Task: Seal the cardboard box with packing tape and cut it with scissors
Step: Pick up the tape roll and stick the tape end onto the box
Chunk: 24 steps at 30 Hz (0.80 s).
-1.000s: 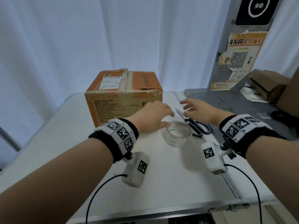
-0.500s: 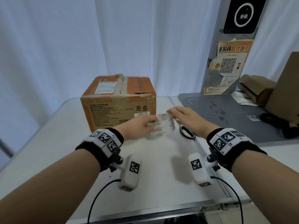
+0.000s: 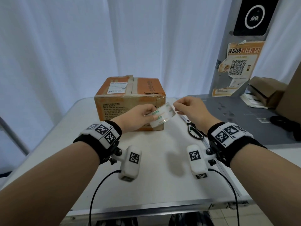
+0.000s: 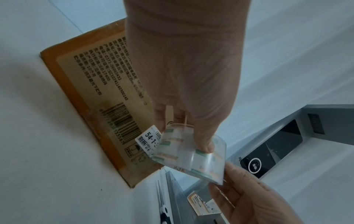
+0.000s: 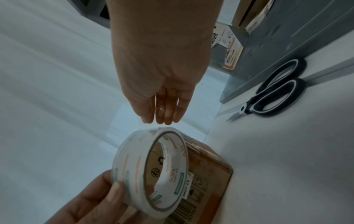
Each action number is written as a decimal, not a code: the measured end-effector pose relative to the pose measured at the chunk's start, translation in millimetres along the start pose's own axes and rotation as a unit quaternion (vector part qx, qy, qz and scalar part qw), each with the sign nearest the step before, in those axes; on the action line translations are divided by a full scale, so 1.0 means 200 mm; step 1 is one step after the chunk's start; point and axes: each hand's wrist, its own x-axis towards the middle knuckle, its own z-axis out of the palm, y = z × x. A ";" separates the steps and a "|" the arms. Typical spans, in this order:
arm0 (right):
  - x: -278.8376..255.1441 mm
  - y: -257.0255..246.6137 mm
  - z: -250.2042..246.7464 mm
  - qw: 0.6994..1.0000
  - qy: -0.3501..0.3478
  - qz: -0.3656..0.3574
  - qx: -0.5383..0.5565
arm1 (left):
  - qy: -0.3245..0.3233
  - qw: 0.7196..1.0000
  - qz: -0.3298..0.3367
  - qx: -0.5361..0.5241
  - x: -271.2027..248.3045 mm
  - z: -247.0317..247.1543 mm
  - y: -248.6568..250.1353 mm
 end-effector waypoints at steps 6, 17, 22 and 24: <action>0.00 -0.10 0.02 0.985 -0.020 -0.106 -0.137 | 0.040 0.999 0.013 0.034 0.02 -0.02 0.11; -0.01 -0.23 0.08 0.943 -0.126 -0.194 -0.239 | 0.042 0.993 0.003 0.114 0.05 -0.09 0.21; -0.04 -0.18 0.12 0.951 -0.136 -0.161 -0.227 | 0.050 0.990 -0.011 0.132 0.03 -0.07 0.18; -0.04 -0.18 0.12 0.961 -0.133 -0.127 -0.204 | 0.069 0.990 -0.010 0.125 0.05 -0.07 0.18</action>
